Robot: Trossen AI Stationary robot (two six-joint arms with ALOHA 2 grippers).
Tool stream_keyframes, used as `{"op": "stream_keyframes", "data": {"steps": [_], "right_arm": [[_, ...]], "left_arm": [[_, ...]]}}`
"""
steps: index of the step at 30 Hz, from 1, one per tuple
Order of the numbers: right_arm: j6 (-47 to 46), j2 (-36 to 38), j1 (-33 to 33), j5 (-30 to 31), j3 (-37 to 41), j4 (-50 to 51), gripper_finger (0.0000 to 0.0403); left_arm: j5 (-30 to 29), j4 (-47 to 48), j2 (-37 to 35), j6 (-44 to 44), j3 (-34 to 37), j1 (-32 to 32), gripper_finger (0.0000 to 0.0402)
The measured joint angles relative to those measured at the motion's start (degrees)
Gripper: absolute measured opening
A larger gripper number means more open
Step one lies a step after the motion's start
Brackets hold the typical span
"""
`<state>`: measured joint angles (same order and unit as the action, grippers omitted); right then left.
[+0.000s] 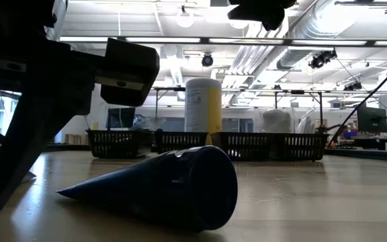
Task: Pick & Place Travel size toiletries
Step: Put the left shave cream into the middle right black bin
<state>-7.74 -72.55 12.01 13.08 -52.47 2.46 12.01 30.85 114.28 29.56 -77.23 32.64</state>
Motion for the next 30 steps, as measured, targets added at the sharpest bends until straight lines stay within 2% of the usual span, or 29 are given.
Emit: {"op": "stream_keyframes", "data": {"steps": [4,12,21,30], "right_arm": [[0.0,0.0,0.0,0.0,0.0,0.0,0.0174],[0.0,0.0,0.0,0.0,0.0,0.3,0.0174],[0.0,0.0,0.0,0.0,0.0,0.3,0.0174],[0.0,0.0,0.0,0.0,0.0,0.3,0.0174]], "left_arm": [[-0.1,0.0,0.0,0.0,0.0,0.0,0.0166],[-0.4,0.0,0.0,0.2,0.0,0.0,0.0128],[-0.4,0.0,0.0,0.2,0.0,0.0,0.0139],[-0.8,0.6,-0.2,0.2,0.1,0.0,0.0128]]}}
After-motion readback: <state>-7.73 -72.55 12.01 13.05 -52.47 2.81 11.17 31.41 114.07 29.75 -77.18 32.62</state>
